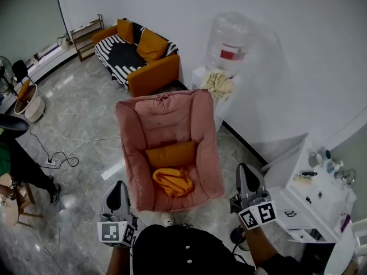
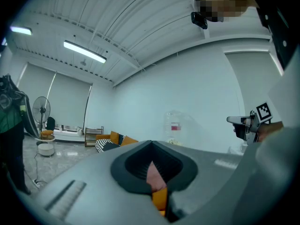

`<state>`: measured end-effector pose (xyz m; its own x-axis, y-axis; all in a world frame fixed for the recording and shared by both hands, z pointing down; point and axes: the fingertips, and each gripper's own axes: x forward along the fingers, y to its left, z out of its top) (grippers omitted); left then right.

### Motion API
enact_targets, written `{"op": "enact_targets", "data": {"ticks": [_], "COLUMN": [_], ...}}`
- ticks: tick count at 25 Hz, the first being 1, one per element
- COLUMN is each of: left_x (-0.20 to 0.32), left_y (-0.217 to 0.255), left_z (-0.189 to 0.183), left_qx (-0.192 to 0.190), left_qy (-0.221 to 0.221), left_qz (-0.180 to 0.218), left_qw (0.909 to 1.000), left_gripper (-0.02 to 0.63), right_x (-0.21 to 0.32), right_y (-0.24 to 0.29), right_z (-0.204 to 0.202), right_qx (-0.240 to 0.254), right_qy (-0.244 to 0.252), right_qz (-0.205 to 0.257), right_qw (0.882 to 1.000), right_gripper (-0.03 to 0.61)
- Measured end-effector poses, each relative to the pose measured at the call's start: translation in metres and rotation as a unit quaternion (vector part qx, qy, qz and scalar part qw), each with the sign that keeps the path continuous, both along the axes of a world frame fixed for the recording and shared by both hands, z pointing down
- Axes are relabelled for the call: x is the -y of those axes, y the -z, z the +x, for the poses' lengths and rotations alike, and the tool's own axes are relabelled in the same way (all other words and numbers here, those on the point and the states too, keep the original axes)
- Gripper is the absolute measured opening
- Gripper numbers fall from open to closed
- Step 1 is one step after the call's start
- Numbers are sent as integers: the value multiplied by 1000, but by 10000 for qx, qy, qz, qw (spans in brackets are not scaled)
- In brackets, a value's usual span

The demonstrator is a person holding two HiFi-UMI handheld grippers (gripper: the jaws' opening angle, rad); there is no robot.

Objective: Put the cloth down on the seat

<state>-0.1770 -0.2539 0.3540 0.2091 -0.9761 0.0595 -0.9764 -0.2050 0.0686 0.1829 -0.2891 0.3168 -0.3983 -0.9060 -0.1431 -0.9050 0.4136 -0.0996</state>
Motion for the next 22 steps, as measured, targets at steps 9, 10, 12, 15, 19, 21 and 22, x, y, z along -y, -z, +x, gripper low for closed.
{"op": "enact_targets", "data": {"ticks": [9, 10, 12, 15, 19, 21, 22], "left_x": [3, 4, 4, 4, 4, 5, 5], "left_y": [0, 0, 0, -1, 0, -1, -2], "left_z": [2, 2, 2, 3, 3, 3, 2], "left_qx": [31, 33, 29, 26, 23, 20, 18], "left_qy": [0, -2, -2, -2, -17, -18, -19], "left_qz": [-7, -5, -2, 0, 40, 52, 59], "left_qw": [10000, 10000, 10000, 10000, 10000, 10000, 10000], "left_gripper": [1, 2, 2, 1, 2, 1, 2], "right_x": [4, 5, 5, 6, 6, 6, 7], "right_y": [0, 0, 0, -1, -1, -1, -1], "right_z": [-10, -10, -11, -11, -12, -13, -13], "right_qx": [-13, -25, -46, -37, -30, -30, -30], "right_qy": [63, 62, 61, 54, 66, 76, 80], "right_qz": [-22, -26, -26, -31, -25, -25, -25], "right_qw": [10000, 10000, 10000, 10000, 10000, 10000, 10000], "right_gripper": [25, 25, 25, 25, 25, 25, 25]}}
